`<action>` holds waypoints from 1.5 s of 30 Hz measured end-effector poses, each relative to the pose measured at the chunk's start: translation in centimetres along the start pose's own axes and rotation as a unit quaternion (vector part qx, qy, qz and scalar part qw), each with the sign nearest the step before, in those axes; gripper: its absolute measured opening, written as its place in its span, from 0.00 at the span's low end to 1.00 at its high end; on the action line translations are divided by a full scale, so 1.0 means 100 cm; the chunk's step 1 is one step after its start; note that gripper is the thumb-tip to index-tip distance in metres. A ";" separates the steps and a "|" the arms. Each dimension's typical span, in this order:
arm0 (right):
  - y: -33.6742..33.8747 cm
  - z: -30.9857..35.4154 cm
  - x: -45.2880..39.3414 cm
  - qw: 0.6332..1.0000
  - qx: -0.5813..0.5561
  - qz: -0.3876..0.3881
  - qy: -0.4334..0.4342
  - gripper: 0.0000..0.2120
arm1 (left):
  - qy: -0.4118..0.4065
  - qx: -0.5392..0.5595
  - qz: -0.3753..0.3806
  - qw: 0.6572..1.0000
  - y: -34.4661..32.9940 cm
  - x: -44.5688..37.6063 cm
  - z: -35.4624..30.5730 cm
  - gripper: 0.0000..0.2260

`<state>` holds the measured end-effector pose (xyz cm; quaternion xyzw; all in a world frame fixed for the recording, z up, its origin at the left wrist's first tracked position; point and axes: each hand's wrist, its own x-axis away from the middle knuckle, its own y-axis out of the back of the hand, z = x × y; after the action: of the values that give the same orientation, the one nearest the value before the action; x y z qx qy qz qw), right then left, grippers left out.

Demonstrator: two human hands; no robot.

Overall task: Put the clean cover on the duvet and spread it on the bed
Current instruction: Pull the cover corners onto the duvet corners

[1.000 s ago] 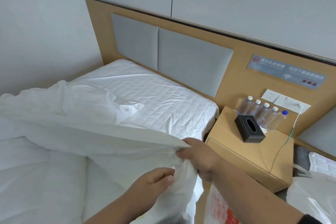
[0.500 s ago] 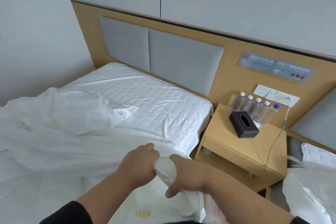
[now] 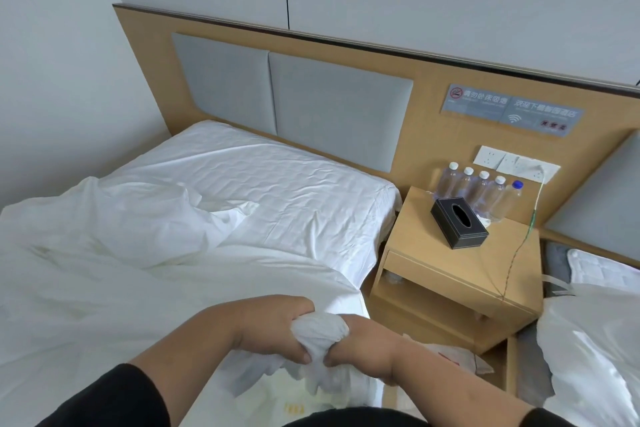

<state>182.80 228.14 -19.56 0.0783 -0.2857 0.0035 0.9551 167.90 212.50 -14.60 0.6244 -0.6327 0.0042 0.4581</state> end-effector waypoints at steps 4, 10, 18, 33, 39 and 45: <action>0.006 -0.003 0.003 0.977 -0.197 0.084 0.005 0.27 | 0.015 -0.087 -0.004 0.996 -0.010 -0.006 0.009 0.32; 0.015 0.005 0.004 0.919 -0.349 0.182 0.008 0.30 | -0.049 -0.088 -0.181 0.978 -0.043 -0.031 0.019 0.35; 0.020 0.011 0.008 0.938 0.313 0.124 -0.083 0.35 | 0.008 -0.031 0.000 1.000 -0.023 -0.034 0.028 0.08; 0.016 0.001 0.007 0.984 -0.124 0.089 -0.092 0.24 | -0.022 -0.285 -0.172 0.943 -0.037 -0.036 0.027 0.38; 0.009 0.011 0.004 0.937 0.335 -0.059 -0.080 0.18 | -0.023 -0.135 -0.207 0.969 -0.030 -0.047 0.027 0.14; 0.009 0.003 -0.008 0.892 0.424 -0.147 -0.052 0.06 | -0.018 0.039 -0.046 0.998 -0.013 -0.036 0.015 0.07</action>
<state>181.91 228.98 -19.64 0.5168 -0.2914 -0.0198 0.8048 167.35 214.14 -18.29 0.6698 -0.6109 -0.0035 0.4221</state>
